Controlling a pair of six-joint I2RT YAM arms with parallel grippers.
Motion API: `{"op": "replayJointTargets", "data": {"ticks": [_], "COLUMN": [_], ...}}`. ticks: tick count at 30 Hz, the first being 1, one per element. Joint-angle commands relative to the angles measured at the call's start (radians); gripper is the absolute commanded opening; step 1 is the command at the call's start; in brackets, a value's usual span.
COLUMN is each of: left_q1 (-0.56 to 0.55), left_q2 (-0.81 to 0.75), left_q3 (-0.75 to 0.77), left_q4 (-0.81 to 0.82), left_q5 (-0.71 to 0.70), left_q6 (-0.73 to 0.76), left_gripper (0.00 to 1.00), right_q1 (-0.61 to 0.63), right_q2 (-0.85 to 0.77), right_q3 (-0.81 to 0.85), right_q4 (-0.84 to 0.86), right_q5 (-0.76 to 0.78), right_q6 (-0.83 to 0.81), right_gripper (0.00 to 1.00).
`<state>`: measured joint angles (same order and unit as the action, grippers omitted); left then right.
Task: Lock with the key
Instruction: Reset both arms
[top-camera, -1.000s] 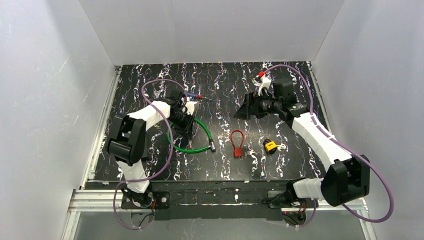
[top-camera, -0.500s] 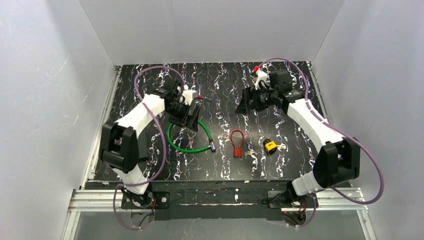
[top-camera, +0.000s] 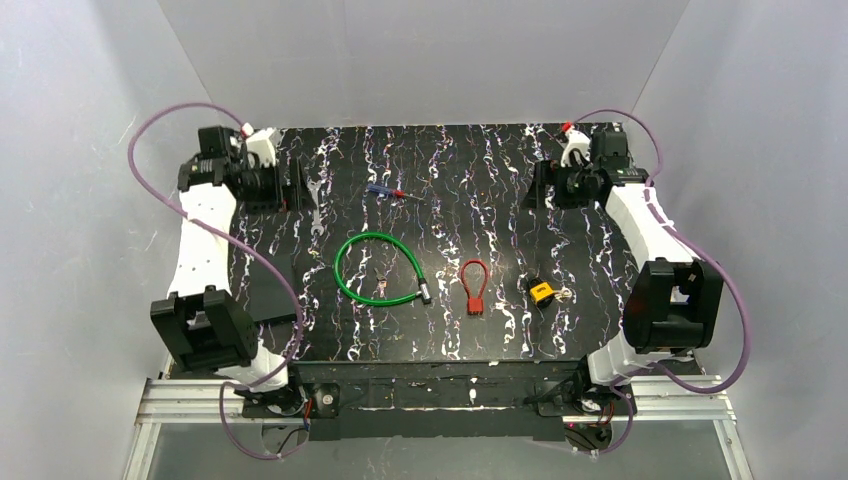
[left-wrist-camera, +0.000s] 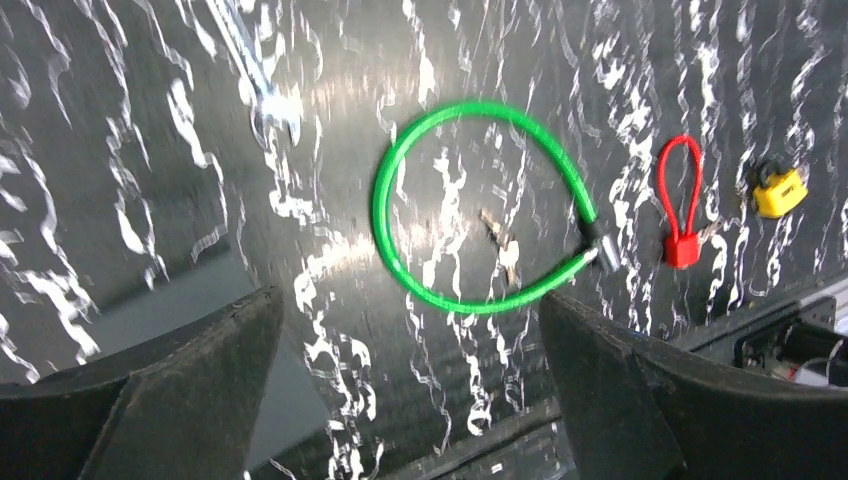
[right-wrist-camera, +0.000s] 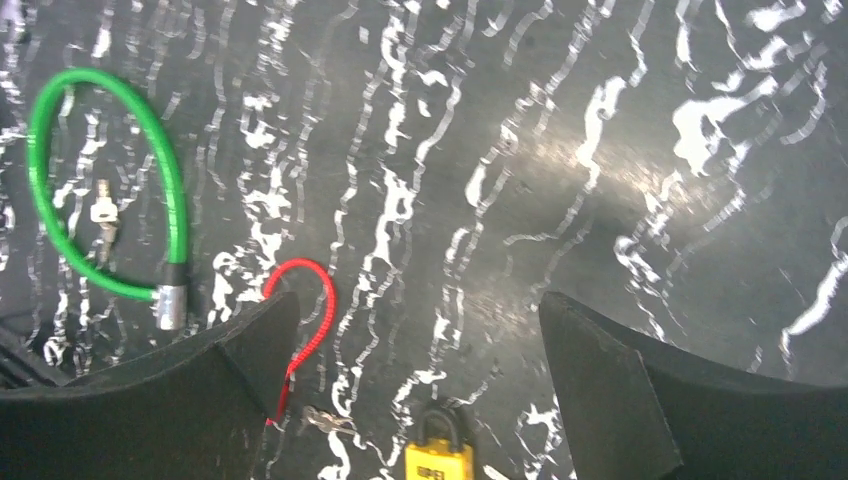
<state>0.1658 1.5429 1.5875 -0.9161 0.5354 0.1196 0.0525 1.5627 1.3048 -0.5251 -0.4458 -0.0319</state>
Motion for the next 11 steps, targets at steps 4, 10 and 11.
{"op": "replayJointTargets", "data": {"ticks": [4, 10, 11], "left_q1": [0.012, 0.011, 0.011], "left_q2": [-0.219, -0.258, -0.259], "left_q3": [-0.343, -0.426, -0.429], "left_q4": [0.106, 0.109, 0.108], "left_q5": [-0.071, -0.12, -0.129], "left_q6": [-0.007, -0.011, -0.014], "left_gripper": [0.98, 0.98, 0.98], "right_q1": [-0.072, -0.072, -0.072], "right_q2": [-0.019, -0.078, -0.085], "right_q3": [-0.123, -0.219, -0.233], "right_q4": [0.04, 0.108, 0.119], "right_q5": [0.055, 0.072, 0.07], "right_q6": [-0.081, -0.081, -0.078], "right_gripper": [0.98, 0.98, 0.98]}}
